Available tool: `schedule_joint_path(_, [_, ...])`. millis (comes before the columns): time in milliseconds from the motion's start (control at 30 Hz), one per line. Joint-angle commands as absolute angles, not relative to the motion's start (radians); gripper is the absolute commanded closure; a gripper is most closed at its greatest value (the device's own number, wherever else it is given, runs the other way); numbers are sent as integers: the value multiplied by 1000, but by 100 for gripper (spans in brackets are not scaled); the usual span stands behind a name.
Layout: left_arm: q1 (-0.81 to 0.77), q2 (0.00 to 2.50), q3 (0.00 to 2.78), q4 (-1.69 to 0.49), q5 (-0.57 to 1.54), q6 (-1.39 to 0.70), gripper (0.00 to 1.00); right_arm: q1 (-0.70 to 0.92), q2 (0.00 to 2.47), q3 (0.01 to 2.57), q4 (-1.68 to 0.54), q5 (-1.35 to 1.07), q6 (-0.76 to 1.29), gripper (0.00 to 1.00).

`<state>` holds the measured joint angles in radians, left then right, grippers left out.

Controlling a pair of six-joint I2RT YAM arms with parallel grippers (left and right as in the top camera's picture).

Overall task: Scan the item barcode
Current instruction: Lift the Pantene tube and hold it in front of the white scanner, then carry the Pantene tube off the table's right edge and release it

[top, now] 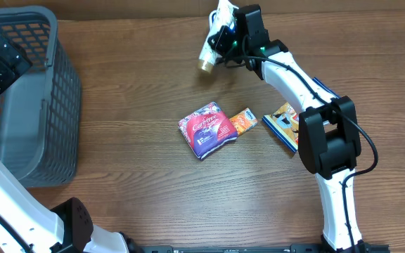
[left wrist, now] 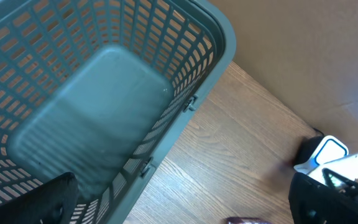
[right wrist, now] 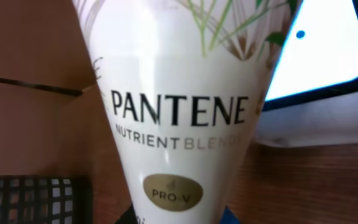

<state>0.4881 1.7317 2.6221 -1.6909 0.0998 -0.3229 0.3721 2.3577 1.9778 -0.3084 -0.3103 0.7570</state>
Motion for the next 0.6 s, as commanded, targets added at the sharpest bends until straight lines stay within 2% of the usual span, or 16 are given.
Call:
schedule_joint_path(0, [492, 1732, 2619, -1690, 94, -337, 0, 329, 2318, 2064, -295, -317, 759, 96])
schedule_joint_path(333, [492, 1732, 2619, -1690, 94, -337, 0, 276, 2308, 2079, -428, -316, 715, 96])
schedule_joint_path(567, [492, 1732, 2619, -1690, 94, -337, 0, 102, 2175, 2079, -554, -316, 656, 96])
